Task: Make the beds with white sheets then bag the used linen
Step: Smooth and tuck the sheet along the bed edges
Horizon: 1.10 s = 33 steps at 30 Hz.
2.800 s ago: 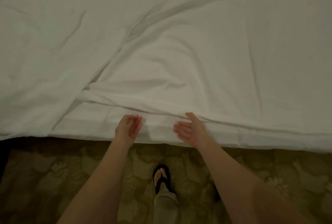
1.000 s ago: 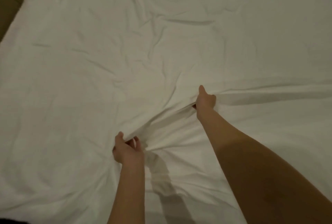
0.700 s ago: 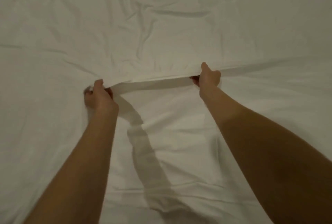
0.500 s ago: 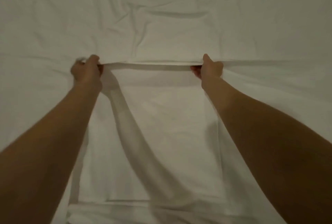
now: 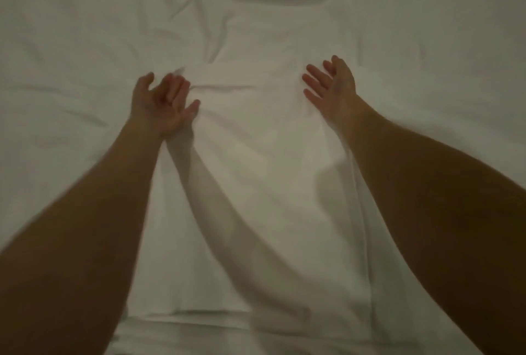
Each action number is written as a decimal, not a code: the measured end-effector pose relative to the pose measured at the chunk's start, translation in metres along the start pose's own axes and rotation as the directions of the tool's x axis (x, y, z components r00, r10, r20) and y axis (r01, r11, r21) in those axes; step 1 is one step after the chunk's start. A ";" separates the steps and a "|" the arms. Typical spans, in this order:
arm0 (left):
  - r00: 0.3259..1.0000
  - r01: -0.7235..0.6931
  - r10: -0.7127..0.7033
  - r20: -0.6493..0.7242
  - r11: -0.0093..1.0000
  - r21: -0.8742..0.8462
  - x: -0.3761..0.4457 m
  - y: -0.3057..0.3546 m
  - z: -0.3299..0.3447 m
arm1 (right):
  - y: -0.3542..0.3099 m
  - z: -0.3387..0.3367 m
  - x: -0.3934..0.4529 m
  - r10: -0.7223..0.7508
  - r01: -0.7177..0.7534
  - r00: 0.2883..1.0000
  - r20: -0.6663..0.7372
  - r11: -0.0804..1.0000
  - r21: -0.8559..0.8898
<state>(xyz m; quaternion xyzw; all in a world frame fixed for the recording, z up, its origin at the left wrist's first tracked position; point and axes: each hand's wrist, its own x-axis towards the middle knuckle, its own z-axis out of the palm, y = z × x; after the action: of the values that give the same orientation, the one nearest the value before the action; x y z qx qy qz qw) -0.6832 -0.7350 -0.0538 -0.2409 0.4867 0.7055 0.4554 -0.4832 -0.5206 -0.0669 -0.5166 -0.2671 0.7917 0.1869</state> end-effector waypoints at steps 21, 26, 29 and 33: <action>0.917 0.393 -0.369 -0.152 0.903 0.176 -0.202 -0.210 -0.132 | 0.175 -0.153 -0.236 0.249 -0.231 0.942 -0.227 0.968 0.100; 0.938 0.329 -0.297 -0.181 0.927 0.181 -0.238 -0.239 -0.159 | 0.202 -0.179 -0.271 0.288 -0.282 0.938 -0.193 0.958 0.055; 0.954 0.267 -0.223 -0.202 0.936 0.229 -0.252 -0.255 -0.172 | 0.213 -0.198 -0.290 0.303 -0.308 0.938 -0.168 0.951 -0.004; 0.952 0.216 -0.128 -0.277 0.923 0.319 -0.274 -0.283 -0.182 | 0.227 -0.227 -0.320 0.364 -0.376 0.918 -0.155 0.925 -0.052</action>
<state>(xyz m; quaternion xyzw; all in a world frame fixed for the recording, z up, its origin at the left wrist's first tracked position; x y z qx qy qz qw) -0.3255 -0.9805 -0.0459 -0.2864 0.6333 0.5298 0.4861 -0.1523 -0.8300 -0.0509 -0.6202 -0.1824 0.7623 0.0314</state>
